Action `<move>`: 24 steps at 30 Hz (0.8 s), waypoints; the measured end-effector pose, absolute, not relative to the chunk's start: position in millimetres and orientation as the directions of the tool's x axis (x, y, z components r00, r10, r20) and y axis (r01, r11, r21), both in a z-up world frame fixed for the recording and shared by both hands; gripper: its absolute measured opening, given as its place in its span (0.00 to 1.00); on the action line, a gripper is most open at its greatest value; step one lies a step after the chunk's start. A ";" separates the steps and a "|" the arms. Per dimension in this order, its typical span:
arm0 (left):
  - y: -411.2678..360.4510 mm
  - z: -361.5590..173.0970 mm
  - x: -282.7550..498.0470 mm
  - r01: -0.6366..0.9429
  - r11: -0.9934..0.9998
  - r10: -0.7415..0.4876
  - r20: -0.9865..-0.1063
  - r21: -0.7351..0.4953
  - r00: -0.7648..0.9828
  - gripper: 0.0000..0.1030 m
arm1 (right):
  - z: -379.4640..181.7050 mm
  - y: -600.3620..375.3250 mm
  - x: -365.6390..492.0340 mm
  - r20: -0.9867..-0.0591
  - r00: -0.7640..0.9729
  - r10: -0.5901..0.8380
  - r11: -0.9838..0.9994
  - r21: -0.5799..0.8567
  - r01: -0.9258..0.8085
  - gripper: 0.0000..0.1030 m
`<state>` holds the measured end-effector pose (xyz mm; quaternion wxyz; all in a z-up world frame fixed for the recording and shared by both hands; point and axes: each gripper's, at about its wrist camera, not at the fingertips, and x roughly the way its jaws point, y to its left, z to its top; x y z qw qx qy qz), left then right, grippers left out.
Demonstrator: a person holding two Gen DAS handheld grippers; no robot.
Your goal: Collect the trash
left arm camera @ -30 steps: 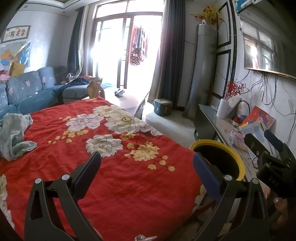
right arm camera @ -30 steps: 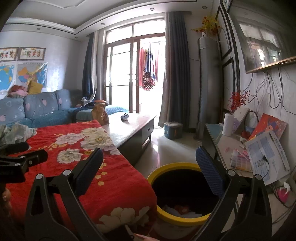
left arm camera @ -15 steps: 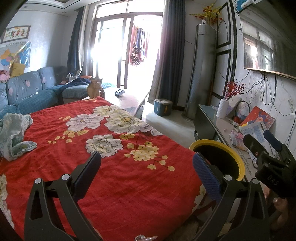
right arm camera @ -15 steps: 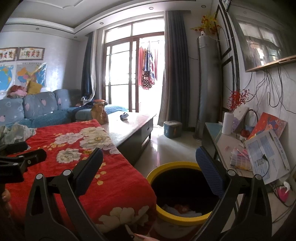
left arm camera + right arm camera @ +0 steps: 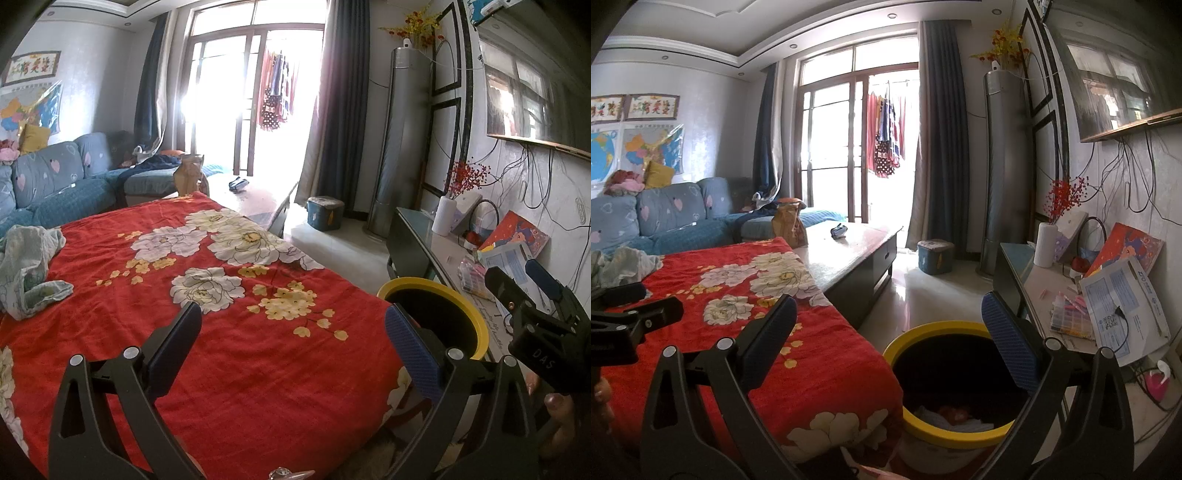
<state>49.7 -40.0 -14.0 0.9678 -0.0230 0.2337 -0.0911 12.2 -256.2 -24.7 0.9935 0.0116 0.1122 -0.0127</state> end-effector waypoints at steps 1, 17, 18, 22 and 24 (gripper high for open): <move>-39.8 -14.2 49.9 0.166 0.982 -0.187 -0.448 -0.087 0.874 0.94 | -24.6 -256.3 12.3 -0.223 0.975 -0.023 0.999 0.020 0.028 0.90; -44.5 -16.1 48.6 0.145 0.987 -0.158 -0.456 -0.063 0.876 0.94 | -23.3 -257.3 12.7 -0.223 0.975 -0.020 0.999 0.023 0.026 0.90; -43.4 -16.8 49.3 0.142 0.988 -0.155 -0.458 -0.063 0.875 0.94 | -23.2 -257.6 12.6 -0.222 0.975 -0.020 0.999 0.024 0.026 0.90; -27.5 -16.5 52.6 0.091 0.991 -0.126 -0.490 -0.095 0.862 0.94 | -19.1 -249.7 19.6 -0.258 0.966 0.025 1.000 0.013 -0.023 0.90; -6.4 -14.3 54.4 0.048 0.992 -0.102 -0.518 -0.116 0.849 0.94 | -13.5 -239.3 28.0 -0.294 0.952 0.088 0.996 0.040 -0.079 0.90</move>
